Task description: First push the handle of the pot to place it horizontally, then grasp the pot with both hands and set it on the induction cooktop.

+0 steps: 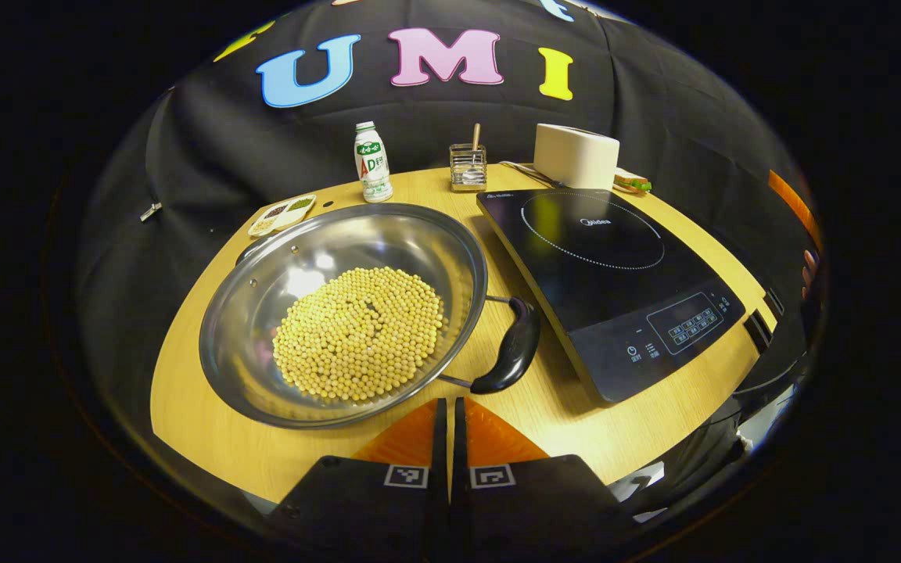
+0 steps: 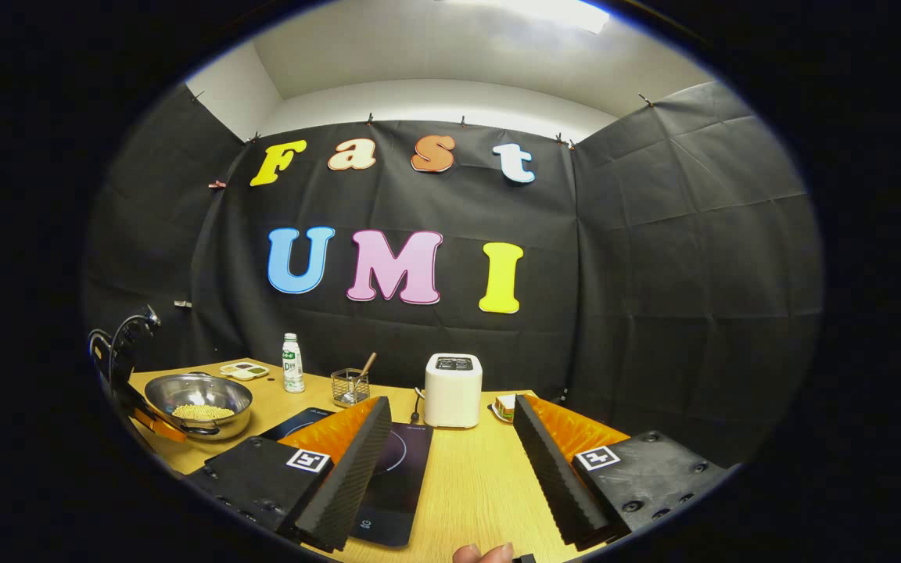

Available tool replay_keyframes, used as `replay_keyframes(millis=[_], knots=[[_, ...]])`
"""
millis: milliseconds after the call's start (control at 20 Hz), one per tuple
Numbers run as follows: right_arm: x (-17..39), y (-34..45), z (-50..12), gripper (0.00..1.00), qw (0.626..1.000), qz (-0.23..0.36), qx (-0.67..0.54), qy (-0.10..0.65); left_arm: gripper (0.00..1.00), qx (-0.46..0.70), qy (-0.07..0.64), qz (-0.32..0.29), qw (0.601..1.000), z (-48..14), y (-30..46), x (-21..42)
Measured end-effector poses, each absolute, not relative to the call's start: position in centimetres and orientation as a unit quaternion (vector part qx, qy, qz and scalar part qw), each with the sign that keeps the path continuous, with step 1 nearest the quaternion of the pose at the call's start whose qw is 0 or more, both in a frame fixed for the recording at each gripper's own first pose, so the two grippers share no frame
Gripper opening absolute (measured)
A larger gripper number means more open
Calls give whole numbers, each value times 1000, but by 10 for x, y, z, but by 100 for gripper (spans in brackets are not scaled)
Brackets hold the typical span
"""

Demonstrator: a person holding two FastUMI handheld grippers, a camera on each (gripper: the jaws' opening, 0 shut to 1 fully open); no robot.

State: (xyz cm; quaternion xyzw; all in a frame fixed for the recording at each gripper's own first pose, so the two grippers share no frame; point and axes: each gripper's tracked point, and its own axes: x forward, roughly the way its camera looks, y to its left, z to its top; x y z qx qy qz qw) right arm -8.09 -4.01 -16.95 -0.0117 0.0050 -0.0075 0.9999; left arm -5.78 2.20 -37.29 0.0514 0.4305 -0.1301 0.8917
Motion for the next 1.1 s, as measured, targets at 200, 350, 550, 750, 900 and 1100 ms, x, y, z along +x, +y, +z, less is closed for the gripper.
replay_keyframes(millis=[200, 350, 550, 750, 900, 1100], knots=[[-82, -49, -181, 98, 1000, -13, -3, 17, 5, 64, 440, -137, 885, -372, 11, -48], [-83, -55, -186, 98, 1000, -17, -2, 23, 5, 92, 442, -136, 882, -372, 1, -38], [-84, -62, -189, 98, 999, -22, 1, 27, 5, 102, 439, -137, 882, -374, -16, -17], [-84, -69, -193, 98, 999, -25, -2, 26, 7, 73, 441, -137, 884, -377, -37, 6], [-84, -74, -196, 98, 999, -27, -10, 25, 5, 52, 442, -128, 886, -378, -44, 29], [-83, -77, -199, 98, 999, -29, -18, 29, 5, 58, 441, -121, 887, -382, -54, 59]])
